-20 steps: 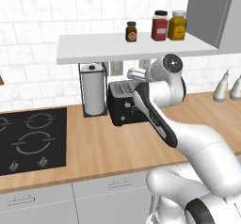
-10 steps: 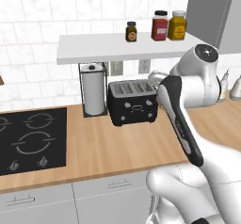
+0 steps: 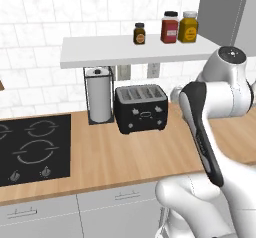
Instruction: Start the toaster. Once the lever pops up, take the bread to the plate on the dining counter.
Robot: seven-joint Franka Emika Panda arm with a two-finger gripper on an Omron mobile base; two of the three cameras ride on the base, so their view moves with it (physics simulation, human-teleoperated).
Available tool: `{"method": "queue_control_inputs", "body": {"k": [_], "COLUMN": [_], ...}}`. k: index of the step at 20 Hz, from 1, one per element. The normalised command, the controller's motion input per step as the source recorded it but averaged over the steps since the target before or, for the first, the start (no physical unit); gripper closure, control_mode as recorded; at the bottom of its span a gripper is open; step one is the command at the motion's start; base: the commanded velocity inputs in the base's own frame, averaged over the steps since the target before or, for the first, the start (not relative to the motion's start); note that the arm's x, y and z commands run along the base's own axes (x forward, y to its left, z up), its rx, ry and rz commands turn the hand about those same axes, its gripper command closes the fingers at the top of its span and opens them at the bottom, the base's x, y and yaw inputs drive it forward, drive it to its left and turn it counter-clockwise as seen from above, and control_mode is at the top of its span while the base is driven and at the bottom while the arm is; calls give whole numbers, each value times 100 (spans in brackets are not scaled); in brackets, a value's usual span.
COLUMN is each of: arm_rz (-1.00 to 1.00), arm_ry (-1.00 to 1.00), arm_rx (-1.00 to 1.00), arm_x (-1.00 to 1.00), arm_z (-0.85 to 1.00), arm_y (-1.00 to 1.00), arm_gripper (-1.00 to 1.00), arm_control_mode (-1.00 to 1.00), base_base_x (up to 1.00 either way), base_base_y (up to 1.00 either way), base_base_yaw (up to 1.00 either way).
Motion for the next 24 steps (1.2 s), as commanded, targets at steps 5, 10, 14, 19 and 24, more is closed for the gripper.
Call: {"method": "queue_control_inputs", "body": {"k": [5, 10, 14, 19, 24], "arm_rz": [2, 0, 0, 0, 0], "arm_ry": [0, 0, 0, 0, 0], "arm_rx": [-4, 0, 0, 0, 0], "arm_x": [-7, 0, 0, 0, 0], "arm_z": [-2, 0, 0, 0, 0], "arm_y": [0, 0, 0, 0, 0], "arm_gripper": [100, 100, 100, 100, 100], "arm_control_mode": [100, 100, 100, 100, 100], "base_base_x": [-74, -93, -5, 0, 0], "base_base_y": [-2, -31, -11, 0, -9], "base_base_yaw": [1, -24, -91, -96, -93]}}
